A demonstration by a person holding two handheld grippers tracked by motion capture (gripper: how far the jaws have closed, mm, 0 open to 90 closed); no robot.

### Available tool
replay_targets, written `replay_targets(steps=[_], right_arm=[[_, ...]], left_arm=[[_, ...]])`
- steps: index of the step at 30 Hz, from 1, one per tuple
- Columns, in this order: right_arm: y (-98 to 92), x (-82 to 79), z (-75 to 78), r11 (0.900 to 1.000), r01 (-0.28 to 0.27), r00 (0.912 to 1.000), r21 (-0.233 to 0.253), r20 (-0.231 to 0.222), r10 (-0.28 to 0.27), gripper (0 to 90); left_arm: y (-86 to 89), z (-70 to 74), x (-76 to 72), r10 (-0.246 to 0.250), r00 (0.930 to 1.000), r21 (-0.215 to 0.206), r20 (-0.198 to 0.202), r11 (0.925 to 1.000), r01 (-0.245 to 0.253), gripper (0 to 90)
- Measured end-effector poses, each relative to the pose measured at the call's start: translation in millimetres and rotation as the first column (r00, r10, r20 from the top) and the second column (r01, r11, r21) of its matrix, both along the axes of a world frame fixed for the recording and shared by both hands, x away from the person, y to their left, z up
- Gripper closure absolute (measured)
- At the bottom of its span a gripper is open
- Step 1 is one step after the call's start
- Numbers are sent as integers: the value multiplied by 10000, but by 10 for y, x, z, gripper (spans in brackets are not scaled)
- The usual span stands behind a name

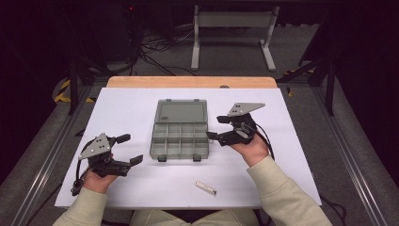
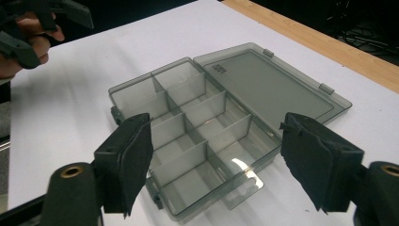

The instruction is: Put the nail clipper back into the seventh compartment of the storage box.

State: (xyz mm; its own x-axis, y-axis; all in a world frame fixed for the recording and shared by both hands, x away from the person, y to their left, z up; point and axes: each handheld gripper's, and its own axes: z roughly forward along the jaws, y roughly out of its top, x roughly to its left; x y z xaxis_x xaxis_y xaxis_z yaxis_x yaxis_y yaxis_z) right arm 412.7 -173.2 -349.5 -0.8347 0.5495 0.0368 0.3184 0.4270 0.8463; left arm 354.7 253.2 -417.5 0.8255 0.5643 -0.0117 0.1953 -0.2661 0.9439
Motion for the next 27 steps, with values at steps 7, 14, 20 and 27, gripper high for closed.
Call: replay_targets(steps=[7, 14, 20, 27], right_arm=[[-11, -133, 29, 9994, -355, 9993, 31, 125, 355, 224], [31, -294, 41, 9963, -683, 9969, -514, 344, 701, 206], [89, -438, 6, 9899, -927, 9957, -1068, -131, 919, 188], [122, -553, -81, 9811, -1247, 9915, -1477, -559, 1176, 211]], left_arm=[[33, -3, -16, -44, 10000, -280, 10, 9996, 44, 69], [30, -5, -28, -78, 10000, -325, 60, 9994, 80, 68], [35, 2, -31, -104, 9999, -310, 93, 9995, 106, 69], [27, -2, -32, -72, 9998, -316, 171, 9995, 77, 69]])
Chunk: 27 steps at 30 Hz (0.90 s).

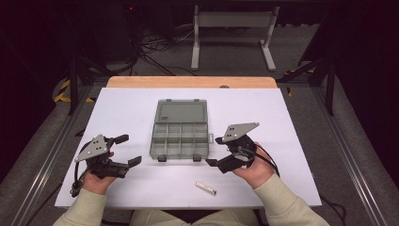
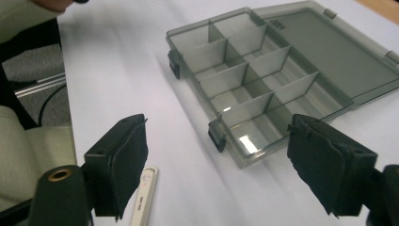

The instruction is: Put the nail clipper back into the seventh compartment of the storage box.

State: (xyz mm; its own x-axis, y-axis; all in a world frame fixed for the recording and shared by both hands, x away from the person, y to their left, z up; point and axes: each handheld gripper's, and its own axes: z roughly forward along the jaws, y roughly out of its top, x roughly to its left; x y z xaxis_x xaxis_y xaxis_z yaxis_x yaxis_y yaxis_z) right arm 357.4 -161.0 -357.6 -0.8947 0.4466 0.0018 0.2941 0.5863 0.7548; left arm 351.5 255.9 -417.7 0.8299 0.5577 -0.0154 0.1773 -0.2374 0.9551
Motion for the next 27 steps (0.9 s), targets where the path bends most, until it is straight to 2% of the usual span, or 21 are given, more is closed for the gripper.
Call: replay_targets(steps=[4, 12, 27], right_arm=[[48, -59, -76, 9991, -214, 9997, -372, -138, 209, 210], [92, -144, -236, 9960, -414, 9981, -795, -487, 376, 207], [150, -234, -452, 9890, -614, 9933, -1345, -1058, 473, 207]], left_arm=[[-2, -2, -2, 7, 10000, -27, -53, 10000, -7, 69], [2, -2, 1, -1, 10000, -17, -9, 10000, 1, 69], [2, -3, -2, -22, 10000, 6, -10, 10000, 22, 69]])
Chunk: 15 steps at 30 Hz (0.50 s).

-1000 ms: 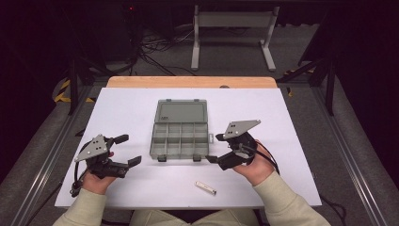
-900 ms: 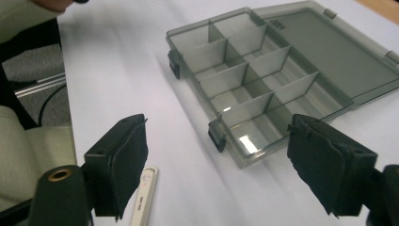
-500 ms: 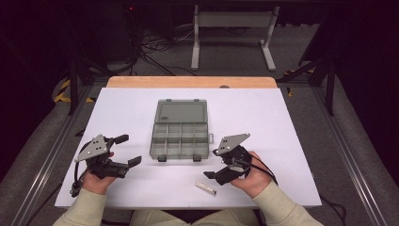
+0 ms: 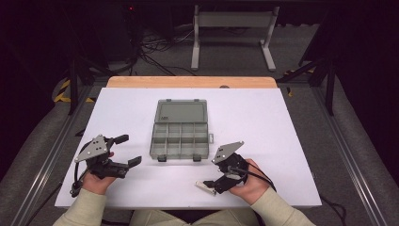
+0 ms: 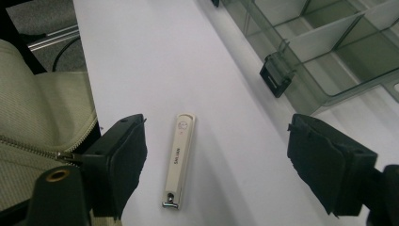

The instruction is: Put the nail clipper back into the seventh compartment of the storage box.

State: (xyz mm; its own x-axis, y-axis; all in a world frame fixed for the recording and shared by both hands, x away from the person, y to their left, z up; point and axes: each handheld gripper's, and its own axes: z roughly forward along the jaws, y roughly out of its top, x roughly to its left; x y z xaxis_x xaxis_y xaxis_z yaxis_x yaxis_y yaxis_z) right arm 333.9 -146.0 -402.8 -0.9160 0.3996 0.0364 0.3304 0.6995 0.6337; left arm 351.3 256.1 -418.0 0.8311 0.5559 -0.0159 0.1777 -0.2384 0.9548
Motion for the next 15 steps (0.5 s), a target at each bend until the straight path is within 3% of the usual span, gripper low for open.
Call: replay_targets(steps=[15], right_arm=[[107, -87, -206, 9976, -213, 9985, -658, -518, 179, 221]], left_arm=[[-10, -12, -6, 36, 10000, -15, -78, 10000, -36, 68]])
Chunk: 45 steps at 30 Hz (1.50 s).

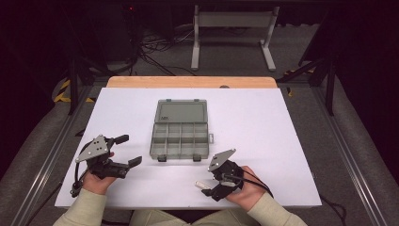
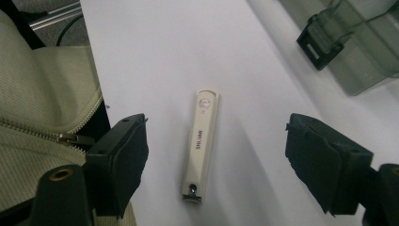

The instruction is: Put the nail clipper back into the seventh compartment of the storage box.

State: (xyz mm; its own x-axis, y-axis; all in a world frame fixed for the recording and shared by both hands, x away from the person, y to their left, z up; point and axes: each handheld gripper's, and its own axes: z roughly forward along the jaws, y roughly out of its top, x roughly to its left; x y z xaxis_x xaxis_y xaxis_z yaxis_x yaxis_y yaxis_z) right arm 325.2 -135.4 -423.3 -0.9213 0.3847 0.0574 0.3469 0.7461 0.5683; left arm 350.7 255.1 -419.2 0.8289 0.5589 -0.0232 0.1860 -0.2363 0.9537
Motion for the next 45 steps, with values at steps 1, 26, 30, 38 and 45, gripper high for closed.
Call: replay_targets(steps=[1, 26, 30, 38, 45], right_arm=[[6, -6, -12, 10000, -17, 10000, -18, -9, 17, 222], [52, -79, -104, 9988, 66, 10000, -487, -67, -69, 425], [53, -99, -109, 9982, 47, 9999, -598, -101, -53, 515], [57, -129, -125, 9962, 137, 9999, -862, -20, -139, 661], [80, -155, -126, 9926, 231, 9995, -1189, 226, -205, 765]], left_arm=[[3, 1, 2, 4, 10000, -7, 33, 10000, -4, 68], [2, 0, 1, -41, 10000, 48, 44, 10000, 41, 68], [-1, -2, 2, -8, 10000, 38, 61, 10000, 7, 67], [-3, -4, 3, -16, 9999, 44, 118, 10000, 15, 67], [-5, -6, 2, -36, 10000, 92, 22, 10000, 36, 67]])
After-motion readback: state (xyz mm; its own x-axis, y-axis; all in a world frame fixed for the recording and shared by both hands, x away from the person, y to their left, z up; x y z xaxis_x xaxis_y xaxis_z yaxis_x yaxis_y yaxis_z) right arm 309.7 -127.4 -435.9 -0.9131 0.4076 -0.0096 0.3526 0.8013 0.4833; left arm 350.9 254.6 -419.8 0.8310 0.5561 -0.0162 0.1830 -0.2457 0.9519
